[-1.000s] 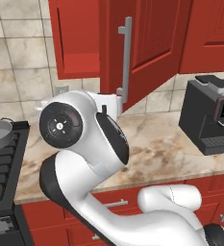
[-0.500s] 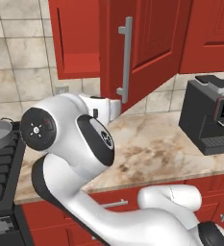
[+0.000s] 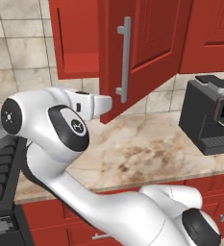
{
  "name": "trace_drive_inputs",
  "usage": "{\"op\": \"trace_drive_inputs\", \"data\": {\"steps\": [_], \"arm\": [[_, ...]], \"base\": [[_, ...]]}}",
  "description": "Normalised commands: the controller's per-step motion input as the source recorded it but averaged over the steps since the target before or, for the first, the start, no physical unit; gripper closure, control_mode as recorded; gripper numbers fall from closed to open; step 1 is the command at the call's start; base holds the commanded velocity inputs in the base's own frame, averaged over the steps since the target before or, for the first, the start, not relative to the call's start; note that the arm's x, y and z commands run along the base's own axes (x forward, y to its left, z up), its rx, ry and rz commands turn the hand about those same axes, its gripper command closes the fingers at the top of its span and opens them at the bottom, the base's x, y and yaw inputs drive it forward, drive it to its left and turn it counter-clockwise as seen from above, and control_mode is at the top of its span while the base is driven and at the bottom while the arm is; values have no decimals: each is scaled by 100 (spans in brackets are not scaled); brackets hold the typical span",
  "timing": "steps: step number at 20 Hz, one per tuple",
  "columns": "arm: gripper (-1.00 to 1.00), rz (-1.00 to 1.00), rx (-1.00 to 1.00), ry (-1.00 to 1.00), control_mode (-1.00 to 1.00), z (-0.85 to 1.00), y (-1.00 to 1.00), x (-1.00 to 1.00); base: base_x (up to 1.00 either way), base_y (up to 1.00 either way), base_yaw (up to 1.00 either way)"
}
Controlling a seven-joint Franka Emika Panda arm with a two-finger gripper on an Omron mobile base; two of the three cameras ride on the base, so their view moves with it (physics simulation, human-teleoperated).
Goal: Open the cabinet and move the ladle to the pot. Then close the cabinet.
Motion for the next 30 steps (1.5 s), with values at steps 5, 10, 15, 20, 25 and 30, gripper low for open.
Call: {"op": "trace_drive_inputs", "data": {"steps": [5,10,15,20,25,30], "arm": [[-100,-14,-2,-5,-100,0,0,20],[-100,-17,-3,-11,-100,0,-4,-11],[-100,-24,-1,-15,-100,2,-24,-43],[-100,-24,-3,-11,-100,0,-16,1],[-100,-25,-1,-5,-100,0,-21,0],[-100,-21,0,-1,-100,0,-22,-4]], "base": [[0,0,0],[0,0,0],[0,0,0],[0,0,0],[0,0,0],[0,0,0]]}}
